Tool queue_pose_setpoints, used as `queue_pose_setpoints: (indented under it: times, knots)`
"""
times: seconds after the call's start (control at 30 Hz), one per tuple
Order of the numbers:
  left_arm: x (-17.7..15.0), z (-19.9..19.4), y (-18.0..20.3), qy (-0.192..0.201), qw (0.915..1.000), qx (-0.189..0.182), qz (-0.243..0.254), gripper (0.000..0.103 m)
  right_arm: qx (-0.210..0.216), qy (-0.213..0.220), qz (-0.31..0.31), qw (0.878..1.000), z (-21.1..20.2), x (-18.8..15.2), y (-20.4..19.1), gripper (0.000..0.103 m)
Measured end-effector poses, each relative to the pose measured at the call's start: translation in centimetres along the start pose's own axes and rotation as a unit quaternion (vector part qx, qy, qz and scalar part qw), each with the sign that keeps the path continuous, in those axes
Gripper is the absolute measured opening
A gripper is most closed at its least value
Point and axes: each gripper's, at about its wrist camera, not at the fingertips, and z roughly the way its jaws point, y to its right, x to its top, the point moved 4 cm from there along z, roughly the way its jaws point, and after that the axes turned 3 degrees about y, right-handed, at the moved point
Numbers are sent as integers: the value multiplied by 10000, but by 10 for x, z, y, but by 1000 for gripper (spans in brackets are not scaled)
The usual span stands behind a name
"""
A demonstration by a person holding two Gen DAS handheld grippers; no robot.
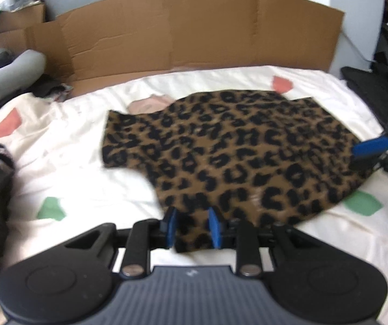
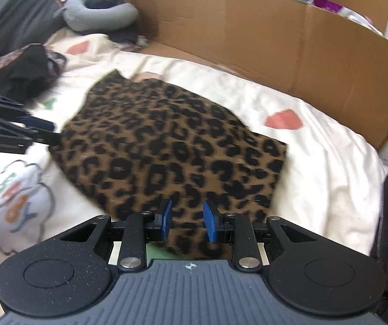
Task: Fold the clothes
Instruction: 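Withdraw both open grippers from the flattened garment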
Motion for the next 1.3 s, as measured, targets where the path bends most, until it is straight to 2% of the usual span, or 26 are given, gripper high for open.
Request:
queue_pose_setpoints:
  times: [0.17, 0.3, 0.47, 0.7, 0.93, 0.97, 1.07, 1.17, 1.3]
  knots:
    - [0, 2, 25, -34, 9995, -297, 122, 28, 90, -246, -70, 9996, 12, -10, -14, 31]
    - [-4, 3, 32, -86, 9992, -360, 149, 28, 35, -389, 107, 9992, 18, -21, -6, 31]
    - [-9, 5, 30, -145, 9992, -346, 168, 28, -156, -390, -33, 9991, 12, -27, 4, 31]
    - [-14, 13, 18, -254, 9994, -224, 91, 30, -488, -500, 176, 9974, 2, -39, 25, 33]
    - [-18, 12, -1, -341, 9994, -51, -57, 31, -455, -466, 687, 9955, -8, -41, 38, 34]
    - [-19, 11, -4, -355, 9993, -24, -90, 29, -449, -461, 760, 9950, -9, -41, 40, 34]
    - [-20, 8, -13, -456, 9986, 220, -149, 28, -431, -443, 981, 9933, -13, -42, 46, 34]
    - [-20, 4, -22, -503, 9978, 252, -361, 28, -412, -425, 1202, 9910, -17, -42, 51, 34]
    - [-18, -4, -26, -434, 9975, 277, -479, 27, -114, -398, 1850, 9819, -20, -43, 58, 35]
